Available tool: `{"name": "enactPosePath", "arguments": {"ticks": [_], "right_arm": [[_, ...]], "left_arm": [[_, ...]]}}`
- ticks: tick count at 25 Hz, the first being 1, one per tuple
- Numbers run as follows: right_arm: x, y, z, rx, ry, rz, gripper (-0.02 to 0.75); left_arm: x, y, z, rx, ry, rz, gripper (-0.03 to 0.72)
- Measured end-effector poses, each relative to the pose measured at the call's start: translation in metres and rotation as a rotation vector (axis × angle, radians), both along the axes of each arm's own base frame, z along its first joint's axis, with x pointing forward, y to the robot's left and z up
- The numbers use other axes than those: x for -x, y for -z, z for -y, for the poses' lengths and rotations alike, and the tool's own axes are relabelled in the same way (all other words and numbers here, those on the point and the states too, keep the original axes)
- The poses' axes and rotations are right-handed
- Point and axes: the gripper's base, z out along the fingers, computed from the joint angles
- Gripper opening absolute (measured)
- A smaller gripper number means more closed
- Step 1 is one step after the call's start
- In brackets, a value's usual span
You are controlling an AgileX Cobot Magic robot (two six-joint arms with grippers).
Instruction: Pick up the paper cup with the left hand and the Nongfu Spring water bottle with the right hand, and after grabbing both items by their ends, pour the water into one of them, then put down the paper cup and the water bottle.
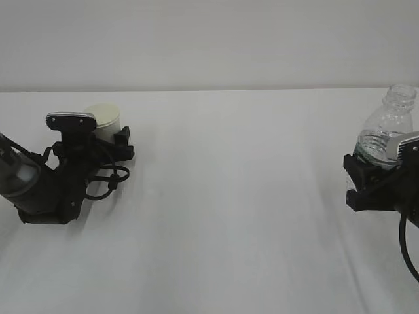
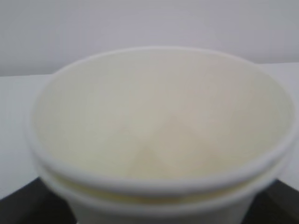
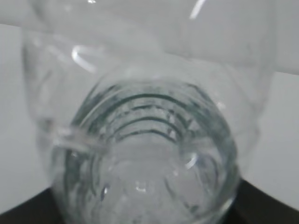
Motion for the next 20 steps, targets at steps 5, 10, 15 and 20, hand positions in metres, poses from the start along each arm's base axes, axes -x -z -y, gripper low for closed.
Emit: {"name": "enactPosePath", "arguments": {"ticks": [5,10,15,20], "right_arm": [[0.0000,0.0000,0.0000,0.000,0.000,0.000,0.402],[0.0000,0.0000,0.0000,0.000,0.000,0.000,0.402],[0.0000,0.0000,0.0000,0.000,0.000,0.000,0.402],[0.0000,0.0000,0.0000,0.000,0.000,0.000,0.402]], "left_arm": [[-0.0004,-0.0003,0.0001,0.001,0.000,0.002,0.629],[-0.0003,-0.0001,0.0001,0.000,0.000,0.001,0.617],[-0.0003,-0.0001,0.0001,0.000,0.000,0.001,0.580],[-0.0003,-0.0001,0.0001,0.000,0.000,0.001,0.557]]}}
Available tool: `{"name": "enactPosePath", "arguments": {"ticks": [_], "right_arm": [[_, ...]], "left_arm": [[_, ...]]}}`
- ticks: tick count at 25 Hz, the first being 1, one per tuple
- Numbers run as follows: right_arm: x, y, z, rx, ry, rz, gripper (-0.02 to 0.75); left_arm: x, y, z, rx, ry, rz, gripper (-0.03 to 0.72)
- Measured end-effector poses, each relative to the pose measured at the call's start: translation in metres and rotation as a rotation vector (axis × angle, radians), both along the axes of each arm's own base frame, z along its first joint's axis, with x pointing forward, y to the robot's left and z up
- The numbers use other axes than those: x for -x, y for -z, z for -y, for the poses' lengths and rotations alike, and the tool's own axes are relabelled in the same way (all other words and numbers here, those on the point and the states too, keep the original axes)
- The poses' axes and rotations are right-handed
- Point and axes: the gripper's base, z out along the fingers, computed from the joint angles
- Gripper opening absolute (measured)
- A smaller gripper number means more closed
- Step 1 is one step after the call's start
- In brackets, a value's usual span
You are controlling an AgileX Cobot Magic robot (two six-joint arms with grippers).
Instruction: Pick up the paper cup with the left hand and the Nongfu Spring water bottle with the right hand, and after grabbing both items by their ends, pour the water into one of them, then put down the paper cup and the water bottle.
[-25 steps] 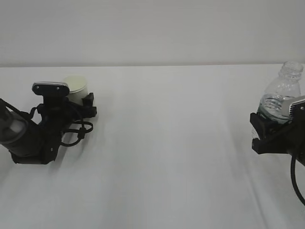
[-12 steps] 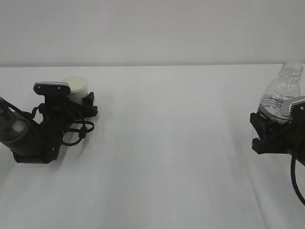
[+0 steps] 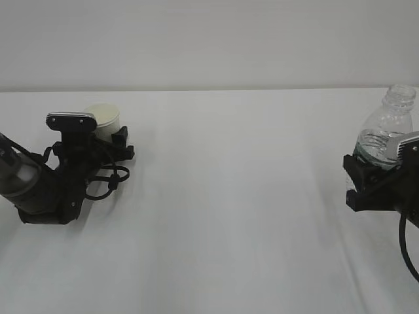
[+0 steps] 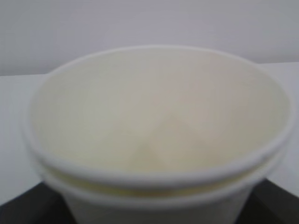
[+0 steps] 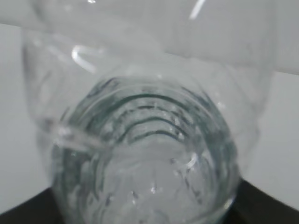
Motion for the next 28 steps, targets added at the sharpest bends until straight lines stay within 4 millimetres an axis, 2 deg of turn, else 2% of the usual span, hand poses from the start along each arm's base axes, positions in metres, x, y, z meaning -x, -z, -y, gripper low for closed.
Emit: {"name": "enactPosePath", "arguments": {"ticks": [4,9,17,24,28], "right_arm": [[0.000,0.000,0.000,0.000,0.000,0.000,0.402],[0.000,0.000,0.000,0.001,0.000,-0.002,0.402],[0.000,0.000,0.000,0.001,0.000,-0.002,0.402],[0.000,0.000,0.000,0.001,0.000,-0.002,0.402],[0.000,0.000,0.000,0.001,0.000,-0.002,0.402]], "left_arm": [[0.000,0.000,0.000,0.000,0.000,0.000,0.512],[0.000,-0.001,0.000,0.002,-0.003,0.002,0.503],[-0.002,-0.017,0.000,0.014,-0.010,0.034,0.494],[0.020,-0.035,-0.008,0.010,-0.019,0.010,0.492],[0.041,-0.048,-0.013,-0.001,-0.004,-0.008,0.484]]}}
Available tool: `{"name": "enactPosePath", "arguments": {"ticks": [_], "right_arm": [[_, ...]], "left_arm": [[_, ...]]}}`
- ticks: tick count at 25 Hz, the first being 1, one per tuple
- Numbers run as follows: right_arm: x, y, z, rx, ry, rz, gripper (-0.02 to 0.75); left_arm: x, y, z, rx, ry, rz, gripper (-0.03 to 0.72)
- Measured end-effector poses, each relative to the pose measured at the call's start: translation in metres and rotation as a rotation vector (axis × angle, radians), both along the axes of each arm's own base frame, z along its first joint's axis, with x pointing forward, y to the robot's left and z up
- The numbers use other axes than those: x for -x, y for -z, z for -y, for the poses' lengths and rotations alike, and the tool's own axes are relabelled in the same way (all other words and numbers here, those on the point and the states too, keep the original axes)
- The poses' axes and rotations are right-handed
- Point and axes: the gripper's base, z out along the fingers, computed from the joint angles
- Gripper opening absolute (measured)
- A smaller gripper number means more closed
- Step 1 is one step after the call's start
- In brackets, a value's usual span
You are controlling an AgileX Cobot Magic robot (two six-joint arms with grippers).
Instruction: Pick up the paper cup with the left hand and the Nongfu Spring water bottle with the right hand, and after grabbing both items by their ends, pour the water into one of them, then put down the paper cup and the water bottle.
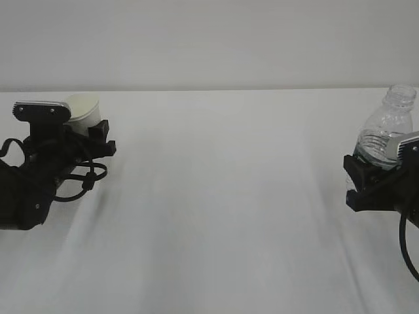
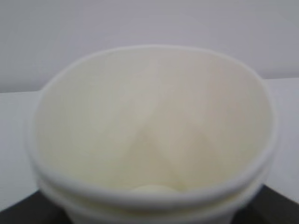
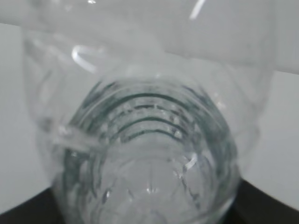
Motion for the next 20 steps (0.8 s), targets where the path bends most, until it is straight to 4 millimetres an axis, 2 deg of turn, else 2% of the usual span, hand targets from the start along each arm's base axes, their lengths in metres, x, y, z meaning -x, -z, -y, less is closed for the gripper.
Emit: {"name": "enactPosePath", "arguments": {"ticks": [4,7,11,20], "right_arm": [[0.000,0.000,0.000,0.000,0.002,0.000,0.402],[0.000,0.000,0.000,-0.001,0.003,0.000,0.402],[0.000,0.000,0.000,-0.001,0.003,0.000,0.402],[0.000,0.000,-0.001,0.007,-0.010,0.001,0.402]], "left_arm": [[0.024,-0.014,0.001,-0.034,0.098,-0.009,0.471],[0.040,-0.018,0.007,-0.073,0.216,-0.019,0.470],[0.057,-0.014,0.019,-0.102,0.403,-0.040,0.470],[0.080,-0.010,0.044,-0.014,0.771,-0.119,0.465]]}}
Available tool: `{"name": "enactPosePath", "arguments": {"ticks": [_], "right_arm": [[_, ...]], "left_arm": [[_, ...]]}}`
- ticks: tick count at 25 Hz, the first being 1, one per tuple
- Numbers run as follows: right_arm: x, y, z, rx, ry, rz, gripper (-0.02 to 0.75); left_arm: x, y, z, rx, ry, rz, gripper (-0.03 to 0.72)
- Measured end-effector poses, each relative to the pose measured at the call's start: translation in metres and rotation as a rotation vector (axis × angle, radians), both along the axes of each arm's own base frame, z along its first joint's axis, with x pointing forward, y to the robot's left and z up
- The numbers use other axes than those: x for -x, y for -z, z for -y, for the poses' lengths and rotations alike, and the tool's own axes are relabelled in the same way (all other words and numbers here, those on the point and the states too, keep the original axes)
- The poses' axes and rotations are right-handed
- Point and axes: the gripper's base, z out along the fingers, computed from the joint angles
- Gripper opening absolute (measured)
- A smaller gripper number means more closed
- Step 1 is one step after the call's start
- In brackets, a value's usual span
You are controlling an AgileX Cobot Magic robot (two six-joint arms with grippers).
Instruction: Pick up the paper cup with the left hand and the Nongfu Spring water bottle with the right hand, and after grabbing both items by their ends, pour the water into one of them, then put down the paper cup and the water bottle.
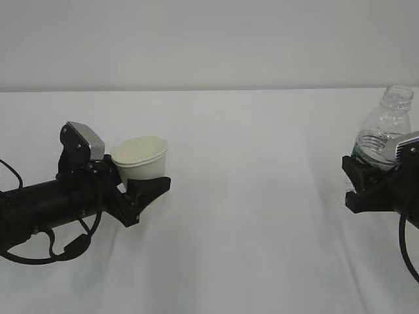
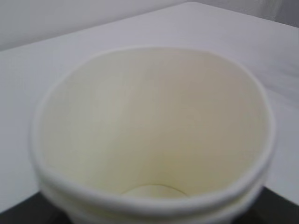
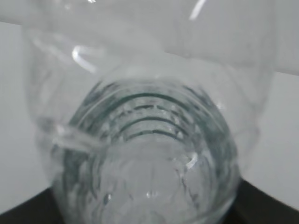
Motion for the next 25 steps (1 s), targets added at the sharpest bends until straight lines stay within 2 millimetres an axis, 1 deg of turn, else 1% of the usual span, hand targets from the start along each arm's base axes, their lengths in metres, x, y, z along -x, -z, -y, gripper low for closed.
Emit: {"name": "enactPosePath", "arguments": {"ticks": [4,6,8,12,15,18,25], "right_arm": [[0.001,0.000,-0.003,0.028,-0.042,0.006,0.402],[0.001,0.000,-0.004,0.033,-0.054,0.009,0.402],[0.001,-0.003,-0.004,0.035,-0.061,0.021,0.402],[0.003,-0.012,-0.005,0.036,-0.074,0.054,0.402],[0.004,-0.019,-0.005,0.035,-0.077,0.083,0.402],[0.005,-0.023,-0.005,0.047,-0.077,0.079,0.402],[0.008,-0.017,-0.004,0.098,-0.085,0.014,0.402]], "left_arm": [[0.009,0.001,0.010,0.007,0.090,-0.028,0.465],[0.012,0.000,0.019,0.008,0.124,-0.025,0.465],[0.014,-0.003,0.032,0.015,0.164,-0.007,0.465],[0.010,0.000,0.059,0.029,0.232,0.017,0.465],[0.007,0.001,0.074,0.048,0.265,0.023,0.465],[0.004,-0.002,0.089,0.065,0.316,0.036,0.465],[-0.001,-0.010,0.118,0.045,0.415,0.048,0.464]]}}
